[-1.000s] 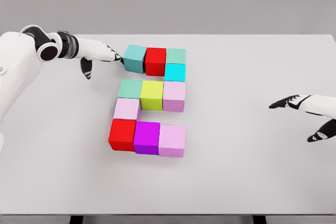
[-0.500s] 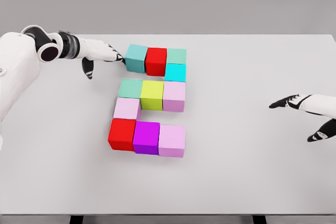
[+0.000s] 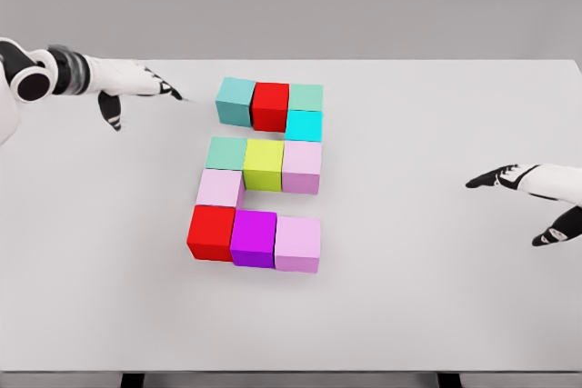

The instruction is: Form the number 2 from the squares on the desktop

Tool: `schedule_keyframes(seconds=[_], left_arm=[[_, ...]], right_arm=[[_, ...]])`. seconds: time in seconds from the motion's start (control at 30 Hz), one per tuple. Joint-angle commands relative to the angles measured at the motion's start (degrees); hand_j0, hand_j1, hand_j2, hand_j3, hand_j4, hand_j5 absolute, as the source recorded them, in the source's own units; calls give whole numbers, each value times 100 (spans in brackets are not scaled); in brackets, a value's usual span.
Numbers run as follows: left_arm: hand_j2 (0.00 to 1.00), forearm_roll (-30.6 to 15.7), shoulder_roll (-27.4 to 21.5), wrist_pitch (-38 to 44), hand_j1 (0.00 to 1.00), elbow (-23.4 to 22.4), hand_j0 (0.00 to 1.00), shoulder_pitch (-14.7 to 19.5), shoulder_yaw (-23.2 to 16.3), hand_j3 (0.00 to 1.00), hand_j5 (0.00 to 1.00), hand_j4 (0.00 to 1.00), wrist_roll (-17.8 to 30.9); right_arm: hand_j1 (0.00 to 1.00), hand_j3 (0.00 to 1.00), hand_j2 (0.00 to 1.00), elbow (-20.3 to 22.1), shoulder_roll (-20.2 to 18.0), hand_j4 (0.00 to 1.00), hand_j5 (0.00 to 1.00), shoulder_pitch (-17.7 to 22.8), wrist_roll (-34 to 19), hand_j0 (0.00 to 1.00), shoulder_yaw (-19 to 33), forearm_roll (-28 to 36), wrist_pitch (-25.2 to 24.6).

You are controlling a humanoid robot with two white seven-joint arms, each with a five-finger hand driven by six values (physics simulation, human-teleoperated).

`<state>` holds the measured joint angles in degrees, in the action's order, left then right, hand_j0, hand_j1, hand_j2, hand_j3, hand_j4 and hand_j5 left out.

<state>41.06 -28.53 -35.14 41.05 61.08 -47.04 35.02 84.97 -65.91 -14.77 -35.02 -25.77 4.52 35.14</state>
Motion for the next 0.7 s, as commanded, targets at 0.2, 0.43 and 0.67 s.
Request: schedule_keyframes(seconds=[0.2,0.43,0.67], left_arm=[[100,-3270,-1136,14,100,333,100,-729,538,100,100,100,-2],[100,-4950,-2262,14,100,1995,100,-2118,546,100,100,100,-2],[100,-5038,-2253,14,100,2004,100,-2162,546,100,100,100,-2]], right_arm=[[100,100,100,-25,-10,100,100,-9,2,100,2,31,-14],[100,100,100,-16,-1,100,100,-9,2,100,2,40,-14],[100,100,100,-51,-1,100,100,-9,2,100,2,31,-14]])
